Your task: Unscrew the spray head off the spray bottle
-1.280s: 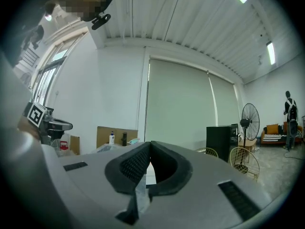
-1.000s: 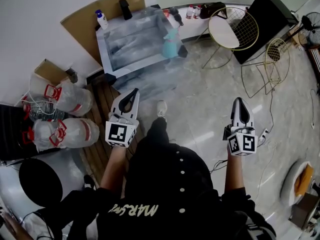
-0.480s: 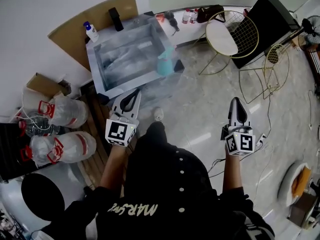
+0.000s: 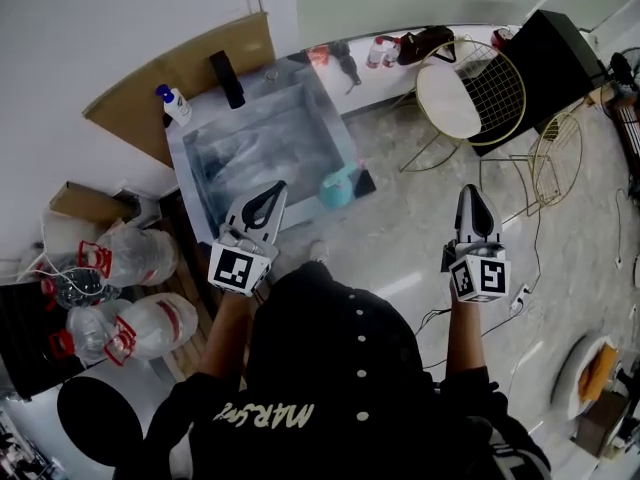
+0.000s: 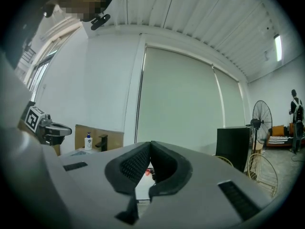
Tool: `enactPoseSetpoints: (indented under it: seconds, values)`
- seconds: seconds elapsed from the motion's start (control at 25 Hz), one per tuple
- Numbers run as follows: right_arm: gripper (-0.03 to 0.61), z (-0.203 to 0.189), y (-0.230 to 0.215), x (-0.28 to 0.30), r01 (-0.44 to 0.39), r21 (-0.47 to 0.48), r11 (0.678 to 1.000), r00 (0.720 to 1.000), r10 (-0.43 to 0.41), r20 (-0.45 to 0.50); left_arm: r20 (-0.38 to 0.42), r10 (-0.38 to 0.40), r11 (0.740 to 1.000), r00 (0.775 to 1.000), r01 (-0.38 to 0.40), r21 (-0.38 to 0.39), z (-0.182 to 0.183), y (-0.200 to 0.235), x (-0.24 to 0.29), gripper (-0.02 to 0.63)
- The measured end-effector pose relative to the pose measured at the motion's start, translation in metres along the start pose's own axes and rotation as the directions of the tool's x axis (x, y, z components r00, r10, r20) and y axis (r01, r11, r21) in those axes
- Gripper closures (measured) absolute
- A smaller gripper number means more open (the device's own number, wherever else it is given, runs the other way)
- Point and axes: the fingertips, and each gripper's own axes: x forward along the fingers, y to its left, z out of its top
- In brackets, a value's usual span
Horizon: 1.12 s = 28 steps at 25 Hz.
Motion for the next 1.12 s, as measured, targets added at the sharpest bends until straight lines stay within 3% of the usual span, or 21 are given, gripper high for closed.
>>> enactPoseSetpoints:
  seconds: [0.24,0.48,0.72,1.0,1.04,1.08,1.12]
  values:
    - [0.565,0.001,0.005,0.052,-0.041,-0.015,0.999,0.999,0.04,-0.029,-0.012,-0.056,0.998,0.998,0.056,0.015,-0.003,0.027,0.032,0.592]
    - [0.565,-0.022,0.007,0.084,-0.092,-0.001,0.996,0.993,0.091,-0.077,-0.105,-0.049,0.999,0.993,0.048,-0.01,-0.04,0.036,0.047,0.591]
    - [0.565,-0.035,0.01,0.112,-0.185,0.028,0.982,0.977,0.187,-0.101,-0.238,-0.107,0.99,0.965,0.125,0.063,-0.071,0.01,0.043,0.591]
    - [0.565,-0.054,0.024,0.132,-0.284,0.047,0.958,0.945,0.288,-0.153,-0.324,-0.188,0.982,0.927,0.166,-0.094,-0.12,-0.019,0.04,0.591]
    - [0.565,-0.058,0.026,0.135,-0.293,0.047,0.955,0.941,0.297,-0.161,-0.332,-0.212,0.976,0.919,0.185,-0.112,-0.127,-0.024,0.042,0.578]
    - [0.565,-0.063,0.028,0.137,-0.3,0.047,0.953,0.938,0.304,-0.168,-0.344,-0.238,0.97,0.908,0.208,-0.122,-0.135,-0.029,0.044,0.507]
    - [0.565,-0.067,0.03,0.139,-0.305,0.05,0.951,0.935,0.309,-0.176,-0.355,-0.262,0.965,0.897,0.234,-0.12,-0.142,-0.034,0.046,0.391]
